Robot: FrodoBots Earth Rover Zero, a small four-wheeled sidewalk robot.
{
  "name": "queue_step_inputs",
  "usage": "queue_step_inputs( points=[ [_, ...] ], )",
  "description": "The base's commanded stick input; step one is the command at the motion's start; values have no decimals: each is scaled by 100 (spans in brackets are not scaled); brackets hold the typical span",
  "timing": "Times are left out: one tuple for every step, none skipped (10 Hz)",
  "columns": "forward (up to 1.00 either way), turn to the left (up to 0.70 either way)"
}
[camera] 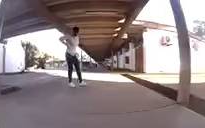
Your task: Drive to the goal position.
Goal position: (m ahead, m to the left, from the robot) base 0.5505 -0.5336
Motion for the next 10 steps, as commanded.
queue_step_inputs(
  points=[
    [70, 0],
    [70, 0],
    [70, 0],
    [70, 0],
    [70, 0],
    [70, 0],
    [70, 0],
    [70, 0],
    [70, 0],
    [70, 0]
  ],
)
